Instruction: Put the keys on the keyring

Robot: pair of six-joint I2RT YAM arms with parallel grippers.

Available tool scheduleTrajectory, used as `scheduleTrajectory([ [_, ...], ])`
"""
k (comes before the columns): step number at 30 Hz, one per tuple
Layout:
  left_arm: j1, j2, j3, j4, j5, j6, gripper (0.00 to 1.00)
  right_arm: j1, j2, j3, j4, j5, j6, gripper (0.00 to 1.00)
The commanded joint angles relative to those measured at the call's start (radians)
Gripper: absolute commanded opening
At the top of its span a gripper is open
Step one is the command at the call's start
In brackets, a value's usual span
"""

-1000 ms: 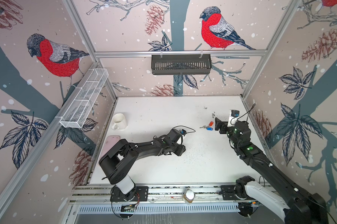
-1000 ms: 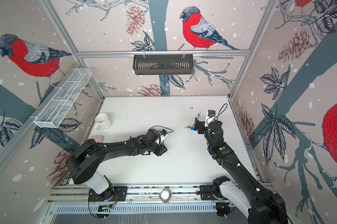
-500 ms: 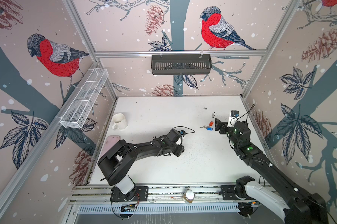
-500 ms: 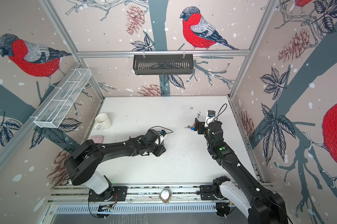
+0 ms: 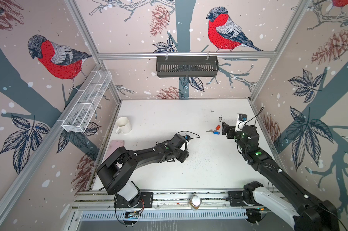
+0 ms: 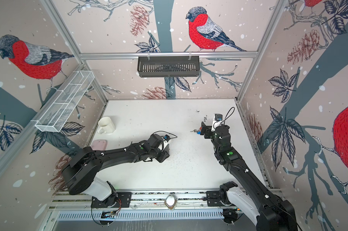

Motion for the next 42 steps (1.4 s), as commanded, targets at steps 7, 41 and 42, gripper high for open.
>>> scheduleTrajectory([
  [7,-0.005,0.013,0.007,-0.046,-0.050,0.012,0.41,0.001,-0.012,0.006,0.006,0.020,0.002,0.95],
  [41,-0.040,0.105,0.098,-0.007,-0.044,0.132,0.41,0.003,-0.006,0.014,0.006,0.030,-0.011,0.95],
  [42,-0.042,0.105,0.100,-0.010,-0.046,0.130,0.41,0.003,-0.006,0.016,0.006,0.030,-0.011,0.95],
])
